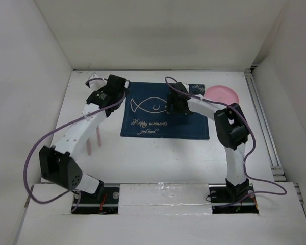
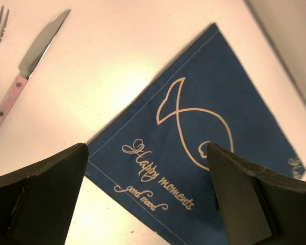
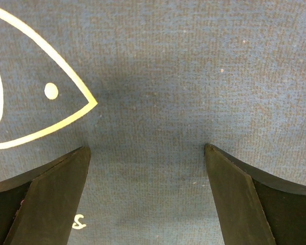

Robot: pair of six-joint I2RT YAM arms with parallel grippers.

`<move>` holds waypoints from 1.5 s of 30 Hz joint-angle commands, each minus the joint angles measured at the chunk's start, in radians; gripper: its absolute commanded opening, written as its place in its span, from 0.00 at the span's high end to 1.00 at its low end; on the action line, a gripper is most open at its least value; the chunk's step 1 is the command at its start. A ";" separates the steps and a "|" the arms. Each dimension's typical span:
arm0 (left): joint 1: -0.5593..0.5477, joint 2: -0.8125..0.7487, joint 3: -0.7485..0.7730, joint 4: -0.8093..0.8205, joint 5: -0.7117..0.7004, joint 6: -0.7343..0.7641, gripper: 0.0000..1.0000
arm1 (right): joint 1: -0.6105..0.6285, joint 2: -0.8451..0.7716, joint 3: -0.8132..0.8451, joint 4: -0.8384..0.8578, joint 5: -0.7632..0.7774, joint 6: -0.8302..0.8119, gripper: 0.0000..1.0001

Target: Set the dinner table for one person

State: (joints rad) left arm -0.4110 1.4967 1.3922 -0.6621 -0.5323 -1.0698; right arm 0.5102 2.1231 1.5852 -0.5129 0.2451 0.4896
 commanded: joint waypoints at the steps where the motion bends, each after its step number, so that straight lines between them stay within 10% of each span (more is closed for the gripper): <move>1: -0.003 -0.140 -0.073 0.042 -0.015 0.040 0.00 | 0.028 -0.034 -0.109 0.004 -0.009 0.033 0.00; 16: -0.012 -0.538 -0.352 0.154 0.160 0.226 0.00 | 0.086 -0.060 -0.277 0.109 -0.073 -0.100 0.00; 45: -0.012 -0.553 -0.398 0.173 0.209 0.266 0.00 | 0.047 -0.206 -0.061 -0.009 -0.061 -0.173 0.00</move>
State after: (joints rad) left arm -0.4191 0.9470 0.9962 -0.5167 -0.3355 -0.8192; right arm 0.5808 1.9709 1.4200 -0.4812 0.1986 0.3603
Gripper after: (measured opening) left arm 0.997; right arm 0.994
